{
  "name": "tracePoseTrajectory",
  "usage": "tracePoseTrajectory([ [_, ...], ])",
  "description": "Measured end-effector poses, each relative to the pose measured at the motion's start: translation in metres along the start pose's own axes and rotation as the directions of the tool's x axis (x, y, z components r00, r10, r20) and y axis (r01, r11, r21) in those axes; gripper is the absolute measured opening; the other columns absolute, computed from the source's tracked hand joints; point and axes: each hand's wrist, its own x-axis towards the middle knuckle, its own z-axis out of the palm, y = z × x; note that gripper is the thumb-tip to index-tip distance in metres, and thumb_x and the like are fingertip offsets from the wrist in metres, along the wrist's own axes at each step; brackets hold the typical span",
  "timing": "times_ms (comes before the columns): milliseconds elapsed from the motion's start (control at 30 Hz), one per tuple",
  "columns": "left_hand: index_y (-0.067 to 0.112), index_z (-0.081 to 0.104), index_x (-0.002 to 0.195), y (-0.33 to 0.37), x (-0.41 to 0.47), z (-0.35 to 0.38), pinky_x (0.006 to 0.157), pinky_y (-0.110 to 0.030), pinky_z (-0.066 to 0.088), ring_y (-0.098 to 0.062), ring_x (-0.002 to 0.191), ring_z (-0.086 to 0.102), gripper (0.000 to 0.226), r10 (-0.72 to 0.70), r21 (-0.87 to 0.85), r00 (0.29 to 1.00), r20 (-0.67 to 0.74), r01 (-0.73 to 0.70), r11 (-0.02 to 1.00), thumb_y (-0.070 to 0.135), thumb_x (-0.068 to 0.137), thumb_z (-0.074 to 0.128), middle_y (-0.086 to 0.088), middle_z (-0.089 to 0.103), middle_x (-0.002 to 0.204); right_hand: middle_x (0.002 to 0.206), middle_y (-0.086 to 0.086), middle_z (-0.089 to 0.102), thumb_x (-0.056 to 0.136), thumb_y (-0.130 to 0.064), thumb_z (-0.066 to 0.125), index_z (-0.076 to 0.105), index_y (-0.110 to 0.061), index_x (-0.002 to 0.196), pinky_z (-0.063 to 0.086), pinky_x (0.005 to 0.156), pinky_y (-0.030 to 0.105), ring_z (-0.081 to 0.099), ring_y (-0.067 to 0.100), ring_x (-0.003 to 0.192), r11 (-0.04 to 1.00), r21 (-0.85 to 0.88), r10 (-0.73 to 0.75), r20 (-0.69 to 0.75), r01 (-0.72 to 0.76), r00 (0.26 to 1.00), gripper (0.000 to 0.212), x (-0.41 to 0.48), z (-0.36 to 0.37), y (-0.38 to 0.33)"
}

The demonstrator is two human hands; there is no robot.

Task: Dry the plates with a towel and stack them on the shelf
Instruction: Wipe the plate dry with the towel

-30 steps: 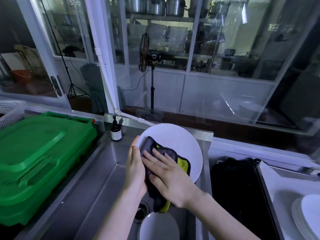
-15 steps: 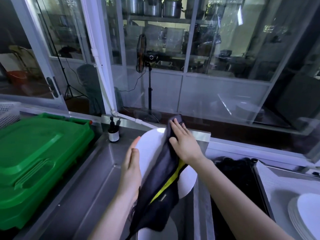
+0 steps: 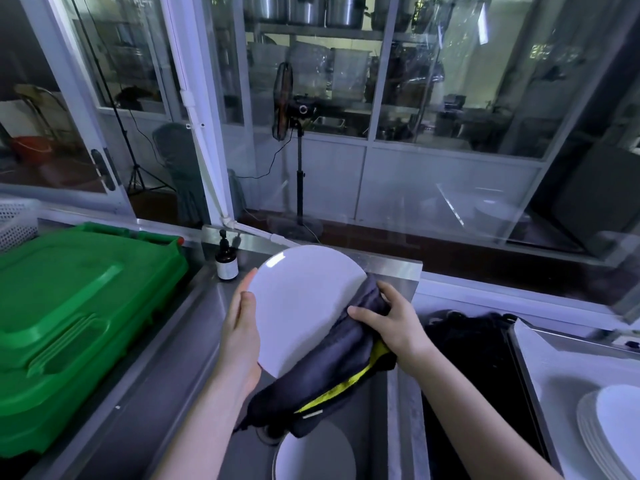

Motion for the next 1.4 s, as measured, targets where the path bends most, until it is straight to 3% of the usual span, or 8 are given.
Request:
tracePoseTrajectory([
  [133,0.064,0.057,0.122,0.005,0.004,-0.009,0.094,-0.022,0.039,0.020,0.116,0.051,0.037,0.061,0.166,0.981,0.185,-0.093,0.982,0.041,0.107,0.033,0.040,0.060,0.124,0.105,-0.015,0.070,0.068,-0.009,0.087,0.064,-0.030,0.109,0.045,0.088,0.012,0.063,0.001,0.102,0.971,-0.146,-0.157,0.209,0.190,0.965,0.052,0.023,-0.011,-0.033],
  [333,0.059,0.056,0.129,0.010,0.008,-0.004,0.108,-0.032,0.034,0.014,0.128,0.045,0.039,0.068,0.242,0.953,0.295,-0.143,0.960,0.051,0.096,0.035,0.036,0.056,0.133,0.099,-0.007,0.072,0.066,-0.025,0.089,0.070,-0.022,0.104,0.048,0.094,0.033,0.065,0.013,0.100,0.878,-0.341,-0.203,0.372,0.337,0.906,0.043,0.042,-0.005,-0.065],
  [467,0.058,0.061,0.123,0.009,0.003,-0.003,0.107,-0.030,0.036,0.012,0.127,0.047,0.037,0.073,0.177,0.974,0.214,-0.112,0.978,0.037,0.107,0.035,0.035,0.059,0.130,0.092,-0.018,0.073,0.073,-0.011,0.083,0.070,-0.025,0.099,0.047,0.082,0.014,0.064,-0.004,0.090,0.972,-0.121,-0.171,0.227,0.202,0.959,0.032,0.026,-0.012,-0.043],
  [700,0.047,0.063,0.127,0.008,0.000,0.004,0.074,-0.021,0.054,0.005,0.105,0.066,0.039,0.015,-0.048,0.999,-0.045,-0.017,0.999,0.032,0.108,0.032,0.027,0.070,0.114,0.109,0.007,0.073,0.080,-0.001,0.075,0.066,-0.016,0.113,0.052,0.096,0.044,0.067,0.026,0.108,0.934,0.343,0.111,-0.023,-0.097,0.994,0.037,-0.021,0.010,0.015],
  [933,0.053,0.062,0.124,0.027,0.023,-0.006,0.106,-0.031,0.040,0.003,0.128,0.052,0.035,0.052,0.246,0.928,0.370,-0.152,0.957,0.035,0.107,0.038,0.028,0.062,0.130,0.107,-0.004,0.074,0.075,-0.003,0.080,0.067,-0.021,0.111,0.049,0.084,0.015,0.067,0.008,0.102,0.992,0.047,-0.121,0.243,0.113,0.962,0.042,0.015,-0.020,-0.031],
  [1033,0.056,0.061,0.117,0.037,0.028,0.002,0.089,-0.012,0.044,0.009,0.112,0.056,0.029,0.017,0.397,0.858,0.514,-0.255,0.882,0.035,0.106,0.044,0.028,0.065,0.119,0.101,-0.008,0.074,0.073,-0.007,0.083,0.070,-0.023,0.106,0.046,0.081,0.012,0.066,0.002,0.094,0.978,-0.133,-0.086,0.448,0.161,0.890,0.038,0.027,-0.018,-0.050],
  [1200,0.056,0.060,0.110,0.032,0.031,0.004,0.086,-0.019,0.041,0.019,0.105,0.052,0.019,-0.008,0.361,0.934,0.358,-0.131,0.923,0.041,0.101,0.056,0.034,0.060,0.115,0.098,-0.003,0.075,0.077,-0.002,0.078,0.072,-0.019,0.102,0.050,0.082,0.017,0.067,0.006,0.093,0.985,-0.038,-0.140,0.393,0.168,0.909,0.031,0.026,-0.017,-0.045],
  [1400,0.066,0.054,0.108,-0.015,-0.010,0.014,0.087,-0.022,0.041,0.024,0.103,0.052,0.031,0.063,0.067,0.996,-0.064,-0.059,0.996,0.050,0.083,0.060,0.046,0.060,0.107,0.103,0.017,0.073,0.083,0.002,0.069,0.069,-0.007,0.106,0.056,0.084,0.036,0.069,0.027,0.094,0.855,0.517,0.107,-0.094,-0.043,0.990,0.024,-0.001,0.003,-0.003],
])
